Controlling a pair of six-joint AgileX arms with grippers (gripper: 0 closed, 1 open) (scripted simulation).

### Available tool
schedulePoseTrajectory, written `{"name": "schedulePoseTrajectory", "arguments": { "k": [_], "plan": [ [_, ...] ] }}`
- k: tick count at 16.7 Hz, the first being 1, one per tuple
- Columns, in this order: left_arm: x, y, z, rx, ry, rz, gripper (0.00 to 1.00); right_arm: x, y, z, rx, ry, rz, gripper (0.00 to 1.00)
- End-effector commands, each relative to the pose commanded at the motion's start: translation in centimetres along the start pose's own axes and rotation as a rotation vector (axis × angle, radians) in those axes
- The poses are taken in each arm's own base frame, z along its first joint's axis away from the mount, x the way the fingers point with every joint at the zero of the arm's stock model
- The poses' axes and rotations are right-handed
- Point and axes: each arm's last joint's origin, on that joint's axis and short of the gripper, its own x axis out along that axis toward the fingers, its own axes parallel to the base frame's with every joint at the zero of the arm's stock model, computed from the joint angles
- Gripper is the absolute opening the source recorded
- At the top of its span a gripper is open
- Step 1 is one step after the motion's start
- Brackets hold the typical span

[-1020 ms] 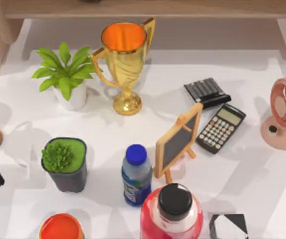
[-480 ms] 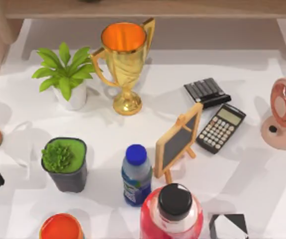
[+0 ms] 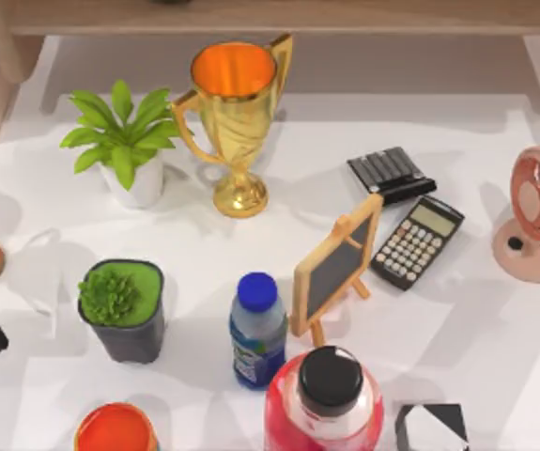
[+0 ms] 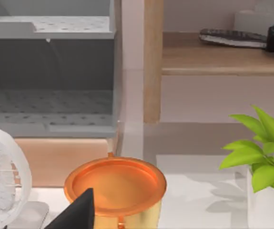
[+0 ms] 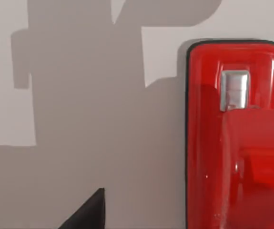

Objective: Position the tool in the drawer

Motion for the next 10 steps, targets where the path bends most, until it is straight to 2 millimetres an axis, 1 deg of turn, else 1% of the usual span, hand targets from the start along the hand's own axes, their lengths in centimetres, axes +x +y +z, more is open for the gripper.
{"name": "schedulePoseTrajectory", "arguments": {
  "k": [5,6,8,10],
  "plan": [
    [0.0,0.0,0.0,0.000,0.000,0.000,1.00,0.0,0.1,0.0,-0.002,0.000,0.000,1.00],
    [0.0,0.0,0.0,0.000,0.000,0.000,1.00,-0.3,0.3,0.2,-0.013,-0.013,-0.003,1.00],
    [0.0,0.0,0.0,0.000,0.000,0.000,1.00,-1.5,1.0,0.7,-0.062,-0.077,-0.019,1.00],
    [0.0,0.0,0.0,0.000,0.000,0.000,1.00,-3.6,1.4,1.2,-0.132,-0.188,-0.058,1.00]
  ]
}}
